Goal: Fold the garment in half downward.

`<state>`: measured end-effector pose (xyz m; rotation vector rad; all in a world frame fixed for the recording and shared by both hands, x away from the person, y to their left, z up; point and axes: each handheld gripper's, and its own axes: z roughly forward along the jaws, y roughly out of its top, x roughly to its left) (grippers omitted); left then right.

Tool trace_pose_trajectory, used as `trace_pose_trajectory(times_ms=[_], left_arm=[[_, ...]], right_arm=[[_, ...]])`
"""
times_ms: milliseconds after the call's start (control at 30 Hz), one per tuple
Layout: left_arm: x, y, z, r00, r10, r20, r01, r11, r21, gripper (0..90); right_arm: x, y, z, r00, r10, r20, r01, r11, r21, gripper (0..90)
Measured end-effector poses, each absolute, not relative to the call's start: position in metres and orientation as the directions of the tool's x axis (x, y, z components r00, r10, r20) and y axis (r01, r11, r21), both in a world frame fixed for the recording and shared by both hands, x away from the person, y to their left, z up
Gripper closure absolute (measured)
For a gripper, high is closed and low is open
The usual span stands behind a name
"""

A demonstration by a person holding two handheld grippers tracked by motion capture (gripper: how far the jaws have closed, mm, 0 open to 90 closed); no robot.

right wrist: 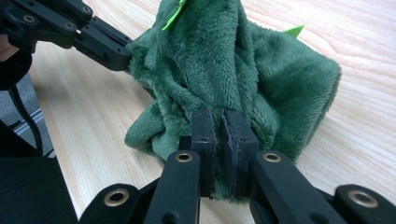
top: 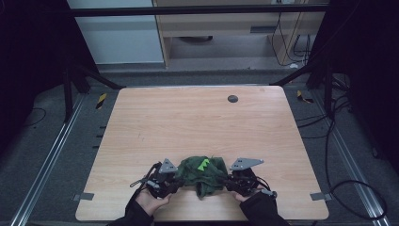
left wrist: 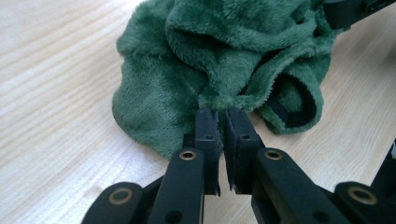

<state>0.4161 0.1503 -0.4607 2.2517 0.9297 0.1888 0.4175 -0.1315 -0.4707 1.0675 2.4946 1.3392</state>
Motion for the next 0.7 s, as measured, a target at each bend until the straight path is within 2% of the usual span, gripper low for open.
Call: trace_pose_trajectory(times_ms=[700], left_arm=[[0.411, 0.145, -0.476, 0.745, 0.656, -0.117, 0.582, -0.556, 0.593, 84.5]], right_arm=[[0.412, -0.131, -0.484, -0.735, 0.633, 0.243, 0.567, 0.378, 0.732, 82.1]])
